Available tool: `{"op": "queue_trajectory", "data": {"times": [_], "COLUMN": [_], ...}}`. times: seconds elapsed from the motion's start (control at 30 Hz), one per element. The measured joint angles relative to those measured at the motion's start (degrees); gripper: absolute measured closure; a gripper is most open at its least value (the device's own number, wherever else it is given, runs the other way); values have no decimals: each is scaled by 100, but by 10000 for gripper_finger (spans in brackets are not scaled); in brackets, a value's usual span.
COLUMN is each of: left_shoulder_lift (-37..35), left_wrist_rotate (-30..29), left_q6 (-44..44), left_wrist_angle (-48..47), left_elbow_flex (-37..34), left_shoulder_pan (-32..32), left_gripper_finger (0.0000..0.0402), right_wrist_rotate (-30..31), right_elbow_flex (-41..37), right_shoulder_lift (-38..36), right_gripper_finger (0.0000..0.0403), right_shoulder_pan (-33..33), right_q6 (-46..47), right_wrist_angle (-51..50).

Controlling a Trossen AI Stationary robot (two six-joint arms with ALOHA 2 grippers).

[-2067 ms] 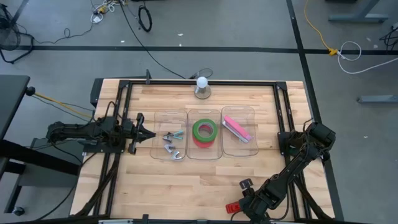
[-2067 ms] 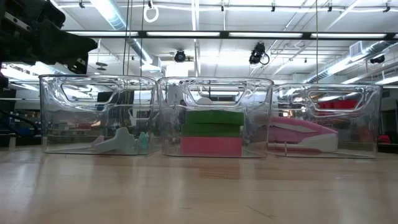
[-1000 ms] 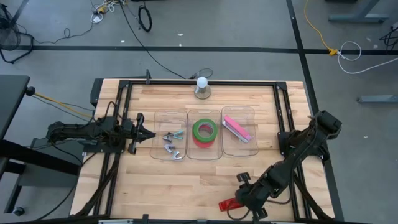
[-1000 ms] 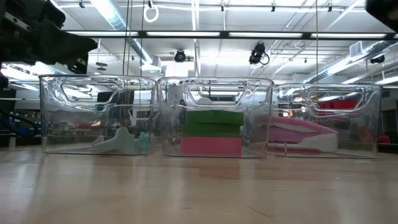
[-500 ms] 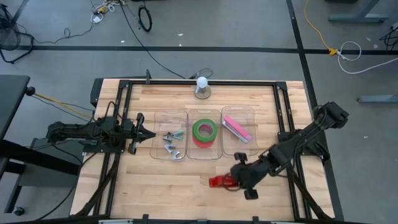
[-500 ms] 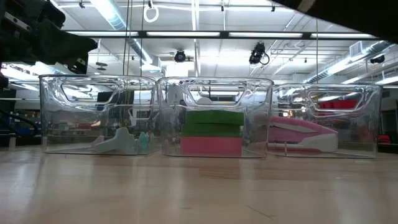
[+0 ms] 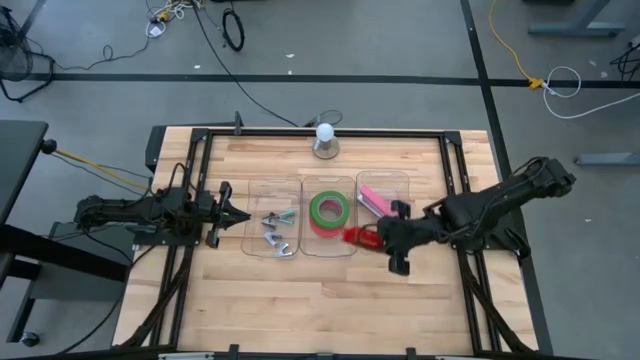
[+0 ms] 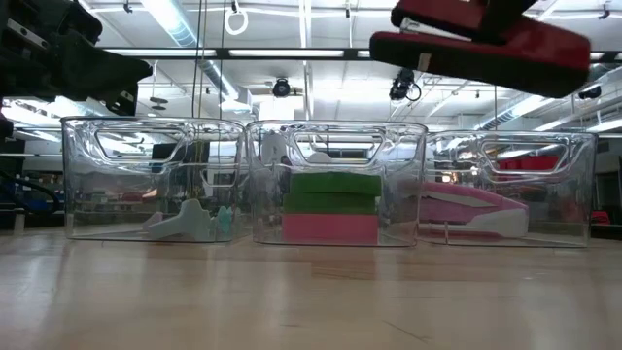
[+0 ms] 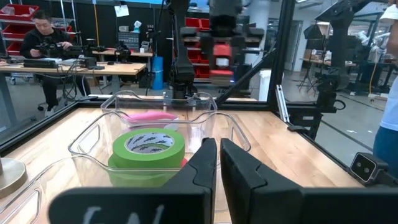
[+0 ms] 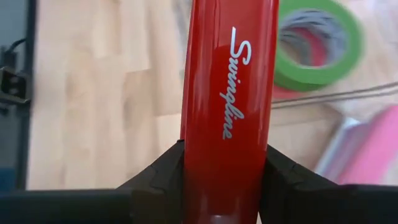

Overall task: Pick and place Stapler, Stapler remover, tape
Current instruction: Put the red stapler into the right transparent bin

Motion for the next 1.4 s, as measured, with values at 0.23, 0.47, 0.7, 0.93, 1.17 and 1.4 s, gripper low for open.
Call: {"op": "queue_trajectory", "data": {"times": [0.23,0.47,0.7,0.93,1.17,1.4], "left_shoulder_lift": [-1,-2,0,-1,0,-1], "left_wrist_rotate": [0,0,0,0,0,0], "left_q6": [0,-1,0,0,0,0], "left_wrist_angle": [0,0,0,0,0,0], "left_elbow_flex": [1,0,1,-1,0,0], "left_shoulder_pan": [2,2,0,1,1,1], "left_gripper_finger": [376,376,376,376,376,376], "right_wrist_rotate": [189,157,-320,-487,-803,-915], "right_elbow_flex": [0,-137,-835,-1315,-1327,-1083], "right_shoulder_lift": [-235,-244,-238,-238,-239,-279], "right_gripper_finger": [262,262,262,262,262,262], "right_shoulder_pan": [-632,-1218,-1537,-1719,-1922,-1973], "right_q6": [16,135,482,654,920,950], "right_wrist_angle": [-510,-861,-719,-383,-323,-430]}}
